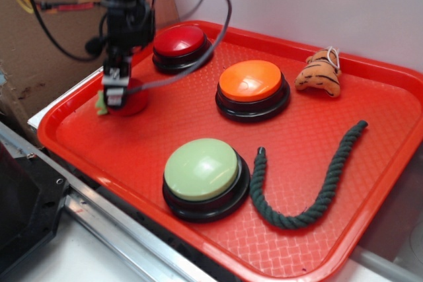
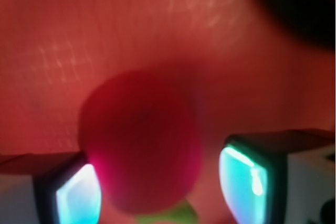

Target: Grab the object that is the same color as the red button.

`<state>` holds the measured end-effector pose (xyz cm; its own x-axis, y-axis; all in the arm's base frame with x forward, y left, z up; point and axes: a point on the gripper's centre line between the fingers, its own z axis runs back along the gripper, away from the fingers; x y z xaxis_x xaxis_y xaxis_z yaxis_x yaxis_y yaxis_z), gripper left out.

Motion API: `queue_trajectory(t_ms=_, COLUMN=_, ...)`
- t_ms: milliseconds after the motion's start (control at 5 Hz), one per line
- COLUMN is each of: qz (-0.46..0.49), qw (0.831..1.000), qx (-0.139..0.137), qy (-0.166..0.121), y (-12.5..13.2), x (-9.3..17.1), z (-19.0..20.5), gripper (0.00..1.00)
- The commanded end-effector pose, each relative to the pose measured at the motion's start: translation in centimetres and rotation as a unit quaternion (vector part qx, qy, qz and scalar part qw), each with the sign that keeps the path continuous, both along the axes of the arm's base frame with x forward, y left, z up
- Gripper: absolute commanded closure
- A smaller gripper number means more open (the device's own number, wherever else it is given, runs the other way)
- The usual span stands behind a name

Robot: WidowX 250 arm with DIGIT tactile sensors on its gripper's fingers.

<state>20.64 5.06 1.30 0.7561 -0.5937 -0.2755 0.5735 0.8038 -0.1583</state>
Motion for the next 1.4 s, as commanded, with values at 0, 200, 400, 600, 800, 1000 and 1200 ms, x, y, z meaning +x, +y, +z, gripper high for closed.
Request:
queue_trajectory(t_ms=0, qz=0.000, qw=1.000, qx=0.029, qy=0.006, y=-1.0, x=0.0, z=-0.8, gripper=1.00)
queue_trajectory(t_ms=200, qz=0.019, qw=0.999, qx=0.039, qy=-0.001, y=-0.7, x=-0.1, z=-0.3, gripper=1.00)
queue_trajectory(t_ms=400, qz=0.153, qw=0.977, qx=0.098, qy=-0.114, y=-0.2, x=0.1, z=4.7, gripper=1.00)
queue_trajectory(t_ms=600, qz=0.282, qw=0.940, qx=0.051, qy=-0.188, y=-1.1, x=-1.4, z=9.6, gripper=1.00)
queue_trajectory(t_ms=800, qz=0.404, qw=0.890, qx=0.028, qy=-0.209, y=-3.4, x=-2.7, z=14.6, gripper=1.00)
queue_trajectory(t_ms=1000, qz=0.400, qw=0.889, qx=0.016, qy=-0.221, y=-4.5, x=-3.2, z=19.5, gripper=1.00)
queue_trajectory(t_ms=1200, qz=0.373, qw=0.901, qx=0.019, qy=-0.219, y=-5.2, x=-3.1, z=24.5, gripper=1.00)
